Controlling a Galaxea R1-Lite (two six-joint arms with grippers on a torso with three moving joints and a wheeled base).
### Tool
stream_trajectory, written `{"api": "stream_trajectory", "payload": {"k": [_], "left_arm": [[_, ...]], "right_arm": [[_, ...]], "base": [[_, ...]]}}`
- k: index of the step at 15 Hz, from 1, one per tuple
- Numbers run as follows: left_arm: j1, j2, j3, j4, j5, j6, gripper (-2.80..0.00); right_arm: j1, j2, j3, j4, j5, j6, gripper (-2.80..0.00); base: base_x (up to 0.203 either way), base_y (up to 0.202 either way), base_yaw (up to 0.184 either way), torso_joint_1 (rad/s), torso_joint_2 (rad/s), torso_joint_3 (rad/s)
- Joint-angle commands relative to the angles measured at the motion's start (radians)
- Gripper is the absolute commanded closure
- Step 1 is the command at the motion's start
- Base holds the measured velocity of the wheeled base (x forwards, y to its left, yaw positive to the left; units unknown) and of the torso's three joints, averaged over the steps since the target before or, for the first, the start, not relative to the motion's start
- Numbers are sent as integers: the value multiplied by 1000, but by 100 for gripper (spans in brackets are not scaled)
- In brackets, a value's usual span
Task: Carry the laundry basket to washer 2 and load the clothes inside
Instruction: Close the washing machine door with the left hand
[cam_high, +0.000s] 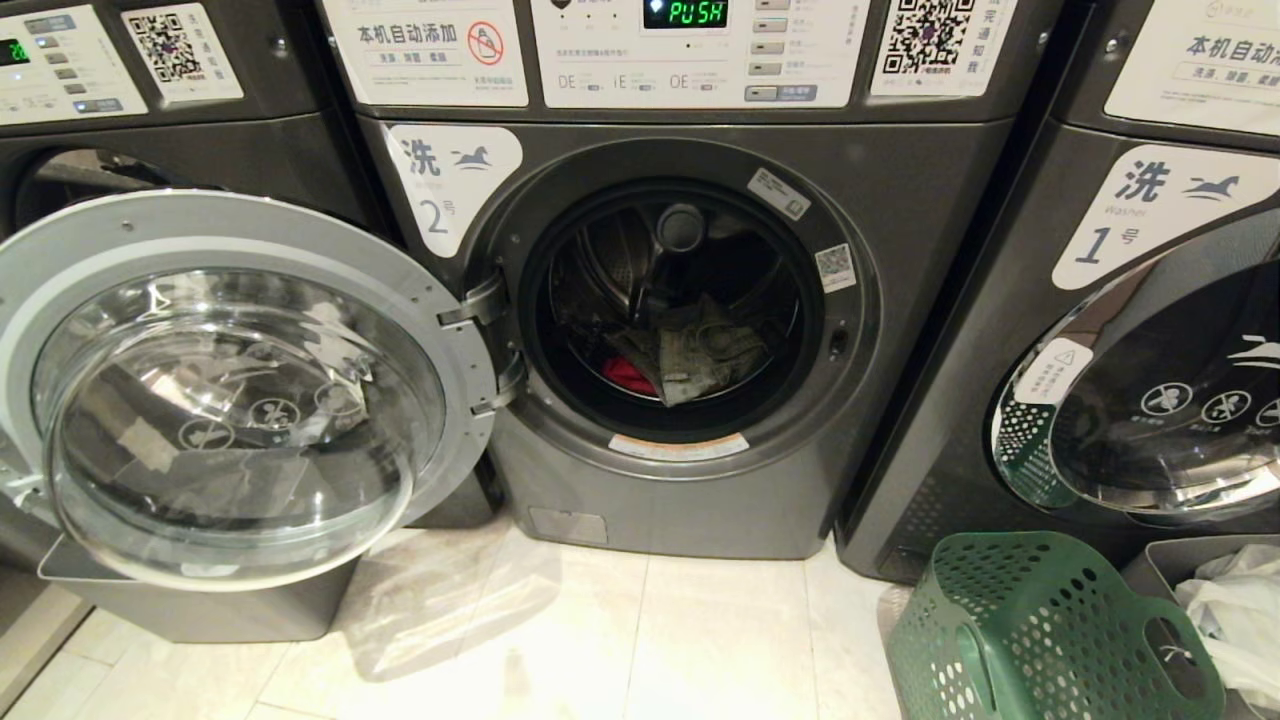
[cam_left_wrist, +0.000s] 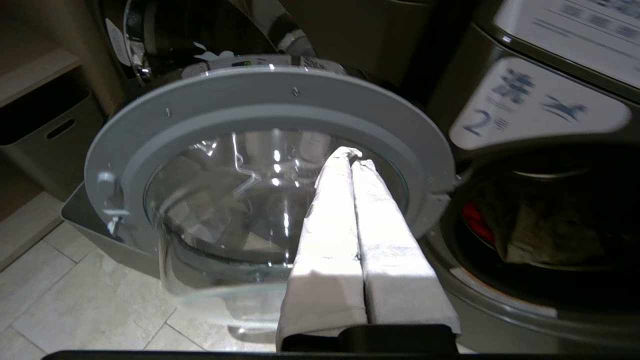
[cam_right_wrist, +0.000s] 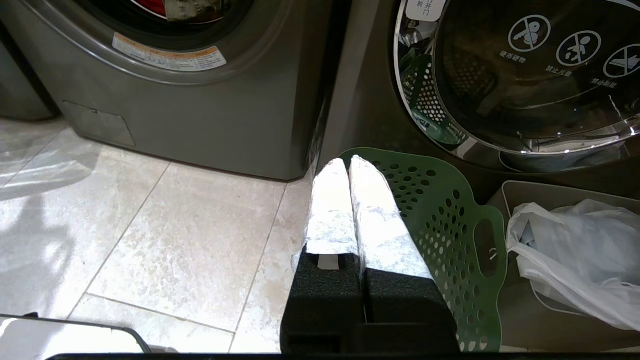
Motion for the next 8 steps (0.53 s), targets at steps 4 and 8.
{"api": "stream_trajectory", "payload": {"k": [4, 8], "left_arm": [[225, 513, -322, -80, -205, 7, 0], [304, 688, -520, -147, -363, 4, 0]], "right_arm": [[0, 2, 0, 0, 1, 9, 0], [0, 2, 0, 0, -1, 32, 0]], "base": [[0, 0, 0, 0, 0, 0], [0, 0, 0, 0, 0, 0]]}}
